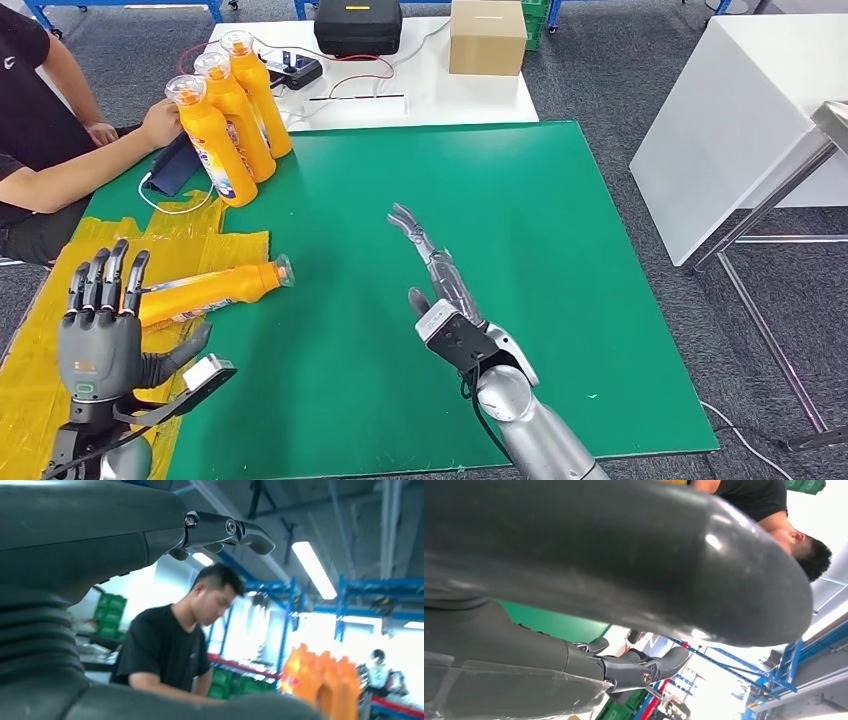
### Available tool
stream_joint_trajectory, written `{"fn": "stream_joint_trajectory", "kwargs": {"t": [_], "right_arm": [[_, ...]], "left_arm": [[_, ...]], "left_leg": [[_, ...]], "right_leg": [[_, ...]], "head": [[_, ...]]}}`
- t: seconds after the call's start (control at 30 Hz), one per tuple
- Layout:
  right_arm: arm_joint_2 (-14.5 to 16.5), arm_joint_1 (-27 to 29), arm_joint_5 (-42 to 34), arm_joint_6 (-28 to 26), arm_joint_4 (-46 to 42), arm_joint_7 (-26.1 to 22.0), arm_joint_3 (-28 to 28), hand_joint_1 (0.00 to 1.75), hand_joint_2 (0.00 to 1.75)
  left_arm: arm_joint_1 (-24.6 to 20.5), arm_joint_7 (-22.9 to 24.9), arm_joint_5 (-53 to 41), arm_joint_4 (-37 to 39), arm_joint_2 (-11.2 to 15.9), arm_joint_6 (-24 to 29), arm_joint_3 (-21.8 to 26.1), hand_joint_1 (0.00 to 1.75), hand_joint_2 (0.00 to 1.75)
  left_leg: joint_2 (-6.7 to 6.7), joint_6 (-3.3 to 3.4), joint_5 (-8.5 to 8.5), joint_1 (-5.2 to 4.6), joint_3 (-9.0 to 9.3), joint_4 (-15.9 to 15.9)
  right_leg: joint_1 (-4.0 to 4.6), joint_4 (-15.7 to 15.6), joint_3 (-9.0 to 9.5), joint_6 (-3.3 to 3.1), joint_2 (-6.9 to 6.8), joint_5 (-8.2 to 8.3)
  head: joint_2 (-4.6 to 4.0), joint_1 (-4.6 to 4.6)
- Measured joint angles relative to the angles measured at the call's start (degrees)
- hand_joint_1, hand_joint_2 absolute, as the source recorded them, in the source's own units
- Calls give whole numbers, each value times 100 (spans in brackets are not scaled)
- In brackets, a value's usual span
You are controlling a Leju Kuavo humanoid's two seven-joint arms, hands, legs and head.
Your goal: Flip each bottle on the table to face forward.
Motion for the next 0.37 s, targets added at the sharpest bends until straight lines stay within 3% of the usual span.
{"fn": "stream_joint_trajectory", "kwargs": {"t": [0.1, 0.2, 0.37], "right_arm": [[4, 50, 208, -199, 0, -45, 2, 0, 0], [44, 299, 661, -673, -84, -142, -6, 0, 0], [140, 676, 1027, -1029, -265, -252, -27, 0, 0]], "left_arm": [[-45, -706, 1157, 35, -271, -87, 196, 0, 0], [11, -677, 3210, 181, -340, -659, 17, 0, 0], [172, -719, 4778, 134, -330, -1984, -395, 0, 0]], "left_leg": [[0, 0, 0, -1, 4, 0], [0, -1, 0, 0, 2, 0], [0, -1, -2, 0, -8, 0]], "right_leg": [[0, 0, 1, 0, 0, 0], [1, 0, 0, 0, 0, 0], [0, 0, -7, 0, 0, -1]], "head": [[0, 1], [0, 1], [0, 0]]}}
